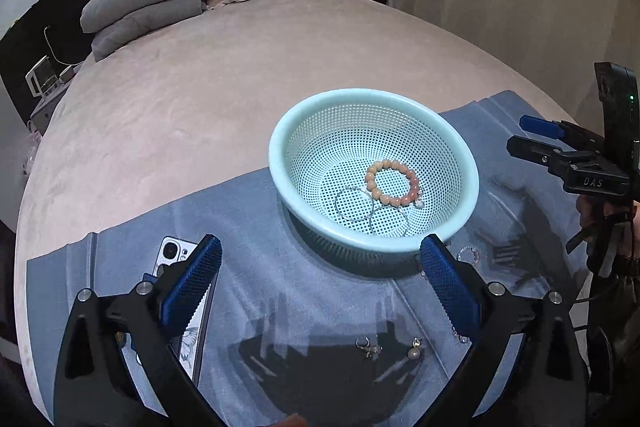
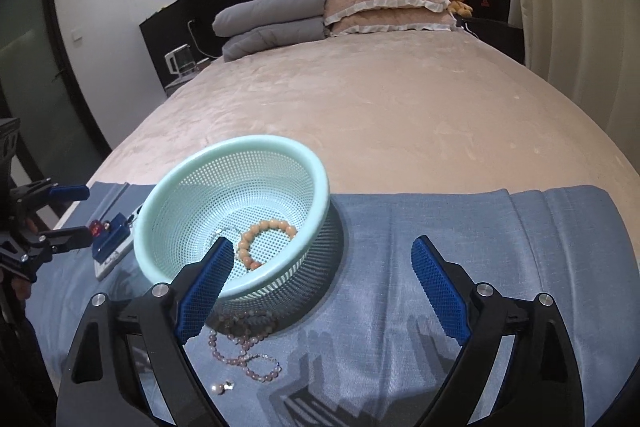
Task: Organize jewelry
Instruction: 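Grasp the pearl earring with the right tool while the left tool grasps the charm earring, then lift both earrings and carry them over the green basket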
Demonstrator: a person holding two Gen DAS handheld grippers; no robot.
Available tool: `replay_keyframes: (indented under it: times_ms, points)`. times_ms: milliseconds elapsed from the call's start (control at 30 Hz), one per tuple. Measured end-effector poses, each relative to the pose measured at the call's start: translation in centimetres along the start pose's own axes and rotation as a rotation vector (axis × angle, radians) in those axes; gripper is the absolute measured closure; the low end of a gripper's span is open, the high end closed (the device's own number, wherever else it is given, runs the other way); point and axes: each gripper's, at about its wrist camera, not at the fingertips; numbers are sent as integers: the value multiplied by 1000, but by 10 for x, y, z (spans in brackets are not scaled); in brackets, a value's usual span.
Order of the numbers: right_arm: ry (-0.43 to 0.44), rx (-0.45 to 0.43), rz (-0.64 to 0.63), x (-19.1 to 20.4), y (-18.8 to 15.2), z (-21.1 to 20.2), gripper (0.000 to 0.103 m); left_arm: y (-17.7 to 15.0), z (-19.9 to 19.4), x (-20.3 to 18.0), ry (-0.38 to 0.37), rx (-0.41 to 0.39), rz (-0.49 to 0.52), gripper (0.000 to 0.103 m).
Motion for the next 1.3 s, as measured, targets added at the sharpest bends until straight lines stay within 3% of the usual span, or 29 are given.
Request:
replay_keyframes:
  times_ms: [167,333,600,733,867,1000,1033,1067,1100,1167,1200,1267,1300]
  points:
    - [34,-5,-115,13,-22,-14,17,-22,-7,-4,-23,8,-7,6]
    - [93,45,-153,16,-46,-16,17,-44,-2,-11,-39,45,-11,6]
    - [118,137,-235,29,-87,-3,18,-69,19,-25,-74,93,-17,6]
    - [122,187,-255,35,-97,8,27,-77,33,-32,-88,120,-10,6]
    - [124,217,-251,38,-106,19,29,-82,45,-37,-110,134,-17,6]
    - [124,262,-247,42,-114,31,45,-86,59,-43,-125,161,-17,7]
    - [120,270,-246,43,-116,34,49,-87,61,-44,-125,167,-21,10]
    - [120,277,-243,43,-118,37,52,-89,64,-44,-132,173,-28,18]
    - [116,287,-234,44,-120,41,61,-91,67,-44,-143,183,-37,25]
    - [79,274,-225,43,-125,46,86,-94,73,-47,-93,209,-28,49]
    - [66,267,-225,44,-128,47,92,-94,72,-49,-98,201,-20,53]
    - [65,260,-215,43,-131,46,92,-94,69,-53,-134,188,-30,84]
    - [70,264,-195,41,-130,46,92,-95,69,-54,-131,188,-28,84]
Point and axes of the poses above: each gripper's, at about its wrist camera, not at the fingertips, and z roughly the way its jaws point, x to its left, y to its top, and after that the axes turned 15 degrees about z, right-handed
